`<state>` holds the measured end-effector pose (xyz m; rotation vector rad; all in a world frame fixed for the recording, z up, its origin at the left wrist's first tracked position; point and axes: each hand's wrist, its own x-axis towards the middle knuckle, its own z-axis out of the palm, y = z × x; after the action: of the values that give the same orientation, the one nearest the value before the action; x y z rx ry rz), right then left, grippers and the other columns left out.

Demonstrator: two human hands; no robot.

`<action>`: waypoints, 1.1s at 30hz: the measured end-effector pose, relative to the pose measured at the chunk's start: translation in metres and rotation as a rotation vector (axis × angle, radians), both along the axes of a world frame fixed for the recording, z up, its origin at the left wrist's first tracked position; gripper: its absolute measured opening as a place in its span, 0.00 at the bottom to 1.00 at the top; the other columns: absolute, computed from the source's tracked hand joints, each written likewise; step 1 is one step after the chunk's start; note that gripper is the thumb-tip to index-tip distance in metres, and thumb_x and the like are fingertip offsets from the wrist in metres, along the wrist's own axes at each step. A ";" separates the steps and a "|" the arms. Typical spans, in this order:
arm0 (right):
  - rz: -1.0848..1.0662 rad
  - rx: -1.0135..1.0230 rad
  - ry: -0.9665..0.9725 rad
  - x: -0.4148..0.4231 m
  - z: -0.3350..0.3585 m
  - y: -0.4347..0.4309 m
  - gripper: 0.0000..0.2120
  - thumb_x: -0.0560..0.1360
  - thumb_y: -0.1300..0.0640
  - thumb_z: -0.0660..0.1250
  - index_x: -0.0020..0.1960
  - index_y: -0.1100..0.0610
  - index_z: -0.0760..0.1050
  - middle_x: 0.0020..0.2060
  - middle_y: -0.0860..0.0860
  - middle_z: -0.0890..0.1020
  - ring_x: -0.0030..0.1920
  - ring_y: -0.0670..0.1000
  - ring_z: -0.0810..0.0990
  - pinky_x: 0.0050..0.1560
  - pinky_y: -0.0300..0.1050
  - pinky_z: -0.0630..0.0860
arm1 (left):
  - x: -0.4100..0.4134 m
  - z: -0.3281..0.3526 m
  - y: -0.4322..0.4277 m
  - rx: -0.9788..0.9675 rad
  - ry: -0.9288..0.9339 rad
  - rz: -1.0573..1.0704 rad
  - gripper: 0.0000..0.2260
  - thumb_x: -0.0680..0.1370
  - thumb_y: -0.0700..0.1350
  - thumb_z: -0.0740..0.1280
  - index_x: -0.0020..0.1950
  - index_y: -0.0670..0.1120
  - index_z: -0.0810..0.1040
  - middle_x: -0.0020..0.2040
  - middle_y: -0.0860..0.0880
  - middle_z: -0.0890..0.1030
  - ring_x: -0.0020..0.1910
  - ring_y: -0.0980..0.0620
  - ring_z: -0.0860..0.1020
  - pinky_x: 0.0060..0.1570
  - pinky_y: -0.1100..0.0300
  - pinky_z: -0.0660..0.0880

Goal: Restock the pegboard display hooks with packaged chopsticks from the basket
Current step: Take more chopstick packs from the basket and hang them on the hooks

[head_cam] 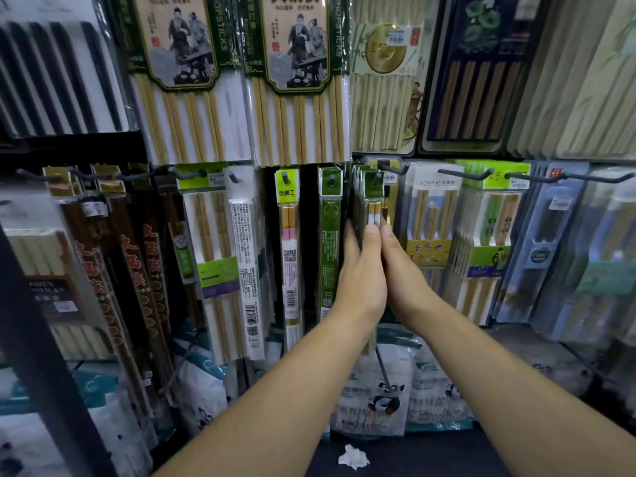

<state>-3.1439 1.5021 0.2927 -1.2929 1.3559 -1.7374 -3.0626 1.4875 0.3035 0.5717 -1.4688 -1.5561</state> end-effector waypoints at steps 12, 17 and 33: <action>-0.505 -0.155 0.313 0.019 -0.008 0.064 0.15 0.82 0.45 0.58 0.67 0.44 0.71 0.60 0.44 0.78 0.56 0.33 0.75 0.52 0.29 0.72 | 0.107 -0.018 0.032 -0.221 -0.430 0.072 0.08 0.85 0.55 0.60 0.51 0.58 0.77 0.47 0.62 0.81 0.49 0.63 0.80 0.47 0.67 0.74; -0.335 -0.142 0.397 0.064 -0.005 0.070 0.18 0.81 0.45 0.58 0.70 0.41 0.71 0.62 0.34 0.77 0.63 0.32 0.75 0.59 0.25 0.71 | 0.105 0.000 -0.003 -0.431 -0.337 0.325 0.05 0.85 0.52 0.62 0.58 0.54 0.75 0.51 0.60 0.80 0.51 0.65 0.78 0.51 0.69 0.72; -0.132 0.105 0.165 0.093 -0.004 0.042 0.33 0.78 0.32 0.47 0.82 0.39 0.50 0.79 0.37 0.57 0.77 0.37 0.56 0.78 0.44 0.55 | 0.083 0.001 -0.019 -0.260 -0.371 0.011 0.22 0.87 0.52 0.55 0.82 0.53 0.62 0.78 0.54 0.69 0.77 0.53 0.67 0.76 0.53 0.63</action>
<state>-3.0511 1.5437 0.2889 -1.3387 1.6366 -1.6504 -2.9800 1.4687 0.3048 0.7385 -1.9081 -1.2664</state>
